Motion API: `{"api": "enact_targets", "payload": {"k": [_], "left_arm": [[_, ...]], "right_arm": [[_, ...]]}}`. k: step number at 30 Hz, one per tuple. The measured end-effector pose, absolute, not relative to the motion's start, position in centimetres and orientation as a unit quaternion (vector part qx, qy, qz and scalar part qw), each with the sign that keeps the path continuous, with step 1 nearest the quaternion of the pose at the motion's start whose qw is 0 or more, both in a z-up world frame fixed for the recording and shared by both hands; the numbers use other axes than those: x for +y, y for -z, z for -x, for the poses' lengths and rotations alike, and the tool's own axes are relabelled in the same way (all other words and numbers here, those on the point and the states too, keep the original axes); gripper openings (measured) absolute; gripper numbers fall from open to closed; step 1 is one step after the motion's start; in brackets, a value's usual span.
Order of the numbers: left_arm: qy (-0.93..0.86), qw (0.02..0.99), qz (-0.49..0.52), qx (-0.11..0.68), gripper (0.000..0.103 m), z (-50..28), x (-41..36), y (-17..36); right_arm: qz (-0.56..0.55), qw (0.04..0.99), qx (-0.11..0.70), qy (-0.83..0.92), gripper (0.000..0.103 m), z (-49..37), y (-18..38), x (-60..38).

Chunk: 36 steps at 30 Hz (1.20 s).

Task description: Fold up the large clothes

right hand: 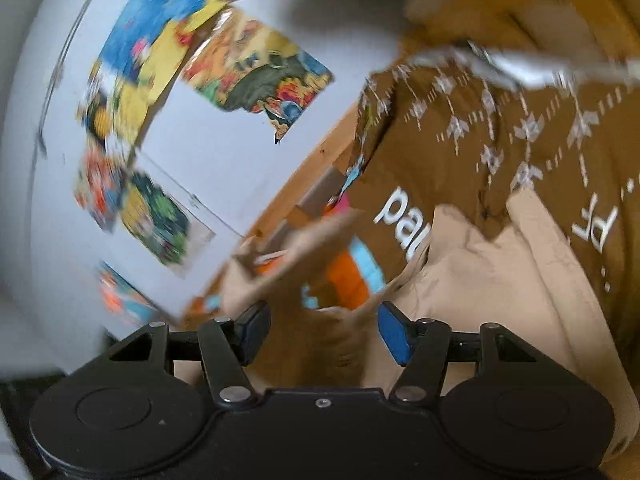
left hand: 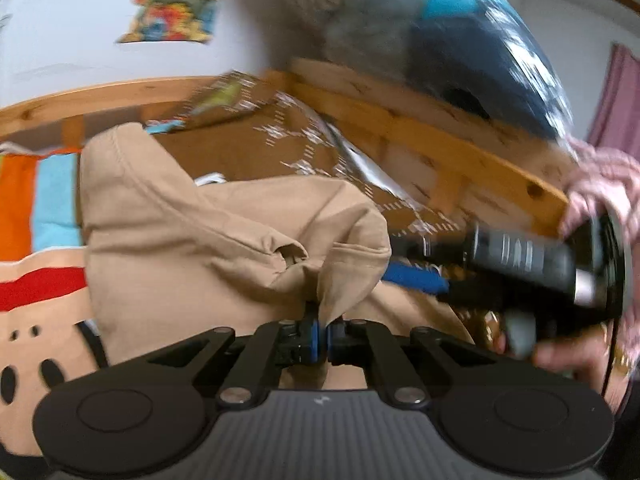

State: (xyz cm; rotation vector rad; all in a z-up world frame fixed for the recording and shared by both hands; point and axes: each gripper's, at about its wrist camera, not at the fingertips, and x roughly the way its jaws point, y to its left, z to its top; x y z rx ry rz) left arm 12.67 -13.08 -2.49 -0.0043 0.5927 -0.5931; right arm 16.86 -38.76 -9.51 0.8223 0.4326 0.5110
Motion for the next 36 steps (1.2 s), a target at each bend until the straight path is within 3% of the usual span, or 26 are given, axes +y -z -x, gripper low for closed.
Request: {"api": "enact_targets", "payload": {"k": [3, 5, 7, 15, 21, 22, 25, 32, 36], "left_arm": [[0.303, 0.907, -0.017, 0.292, 0.002, -12.4, -15.3, 3.4], [0.311, 0.902, -0.018, 0.299, 0.002, -12.3, -16.2, 3.9], [0.317, 0.899, -0.018, 0.302, 0.002, -12.6, -17.1, 4.1], [0.352, 0.876, -0.014, 0.330, 0.002, -14.3, -21.4, 5.4], [0.362, 0.854, -0.025, 0.372, 0.002, -15.4, -23.4, 9.5], [0.362, 0.854, -0.028, 0.372, 0.002, -15.5, -23.5, 9.9], [0.362, 0.854, -0.039, 0.372, 0.003, -15.6, -23.8, 10.2], [0.379, 0.844, -0.030, 0.377, 0.004, -16.5, -23.8, 10.0], [0.410, 0.829, 0.005, 0.381, 0.027, -15.9, -21.9, 8.0]], "right_arm": [[-0.428, 0.839, 0.228, -0.246, 0.062, -17.7, 10.1, -40.3], [-0.434, 0.838, 0.225, -0.242, 0.053, -17.5, 10.2, -40.8], [-0.432, 0.845, 0.213, -0.233, 0.051, -17.1, 10.0, -41.3], [-0.369, 0.897, 0.189, -0.156, 0.053, -15.9, 8.5, -44.1], [-0.355, 0.897, 0.237, -0.113, 0.054, -16.2, 10.9, -45.1], [-0.338, 0.903, 0.243, -0.105, 0.046, -16.3, 11.0, -44.9], [-0.236, 0.938, 0.250, -0.053, 0.008, -17.0, 10.5, -43.5], [-0.059, 0.963, 0.262, -0.029, 0.006, -18.3, 11.9, -40.8], [-0.043, 0.964, 0.263, -0.025, 0.015, -17.5, 11.4, -40.6]]}}
